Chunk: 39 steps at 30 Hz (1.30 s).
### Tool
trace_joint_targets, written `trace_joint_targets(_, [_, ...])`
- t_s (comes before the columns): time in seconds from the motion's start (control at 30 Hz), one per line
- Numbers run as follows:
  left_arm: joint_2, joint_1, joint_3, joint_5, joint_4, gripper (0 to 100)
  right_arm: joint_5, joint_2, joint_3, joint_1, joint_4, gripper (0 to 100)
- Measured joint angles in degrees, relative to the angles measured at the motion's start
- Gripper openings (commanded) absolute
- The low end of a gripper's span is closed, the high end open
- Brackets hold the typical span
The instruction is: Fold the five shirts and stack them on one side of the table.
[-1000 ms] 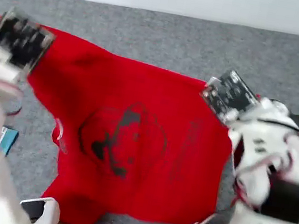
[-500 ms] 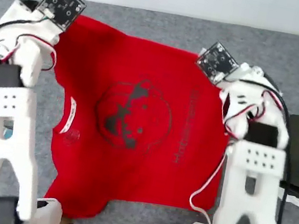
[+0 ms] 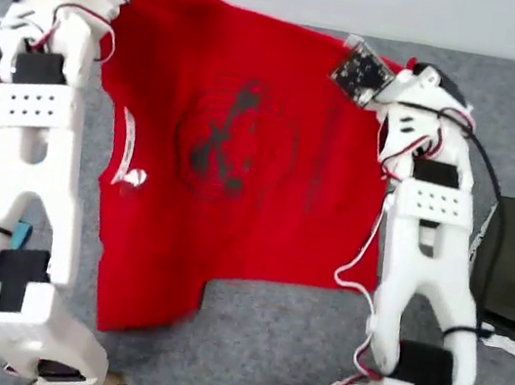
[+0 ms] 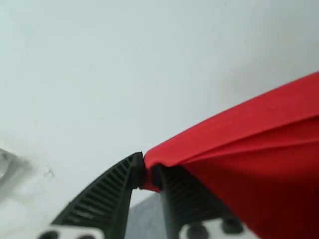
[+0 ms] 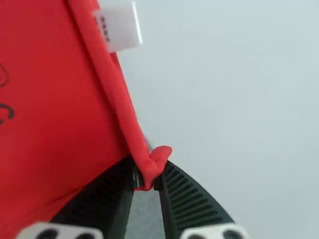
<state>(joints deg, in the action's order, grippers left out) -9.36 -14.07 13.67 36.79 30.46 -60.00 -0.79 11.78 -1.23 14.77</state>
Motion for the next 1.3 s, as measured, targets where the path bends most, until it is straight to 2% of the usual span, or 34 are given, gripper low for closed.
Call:
trace_joint_targets(0.1, [-0.79, 1.05, 4.84, 0.09, 2.99, 0, 0.0, 1.76, -3.6, 0.0, 0.0, 1.0])
trace_joint_targets(0.23, [-0.79, 2.55, 9.14, 0.35, 13.71, 0, -0.09, 1.85, -4.48, -0.09, 4.04, 1.0])
trace_joint_targets(0.57, [-0.79, 2.64, 10.9, 0.44, 52.13, 0, -0.09, 1.85, -4.48, -0.35, 33.58, 1.0])
trace_joint_targets(0.73, [-0.79, 2.81, 10.55, 0.44, 66.99, 0, -0.09, 0.44, -4.48, -1.67, 45.71, 1.0])
trace_joint_targets(0.93, [-0.7, 3.16, -2.11, 0.35, 68.31, 0, -0.09, -0.44, -4.48, -2.02, 58.02, 1.0])
trace_joint_targets(1.03, [0.7, 4.4, -11.87, 2.9, 68.31, 0, -0.09, -0.44, -4.48, -2.02, 62.33, 1.0])
trace_joint_targets(1.3, [5.98, 10.73, -32.79, 5.63, 68.31, 0, -0.09, -0.44, -4.48, -4.4, 64.0, 1.0])
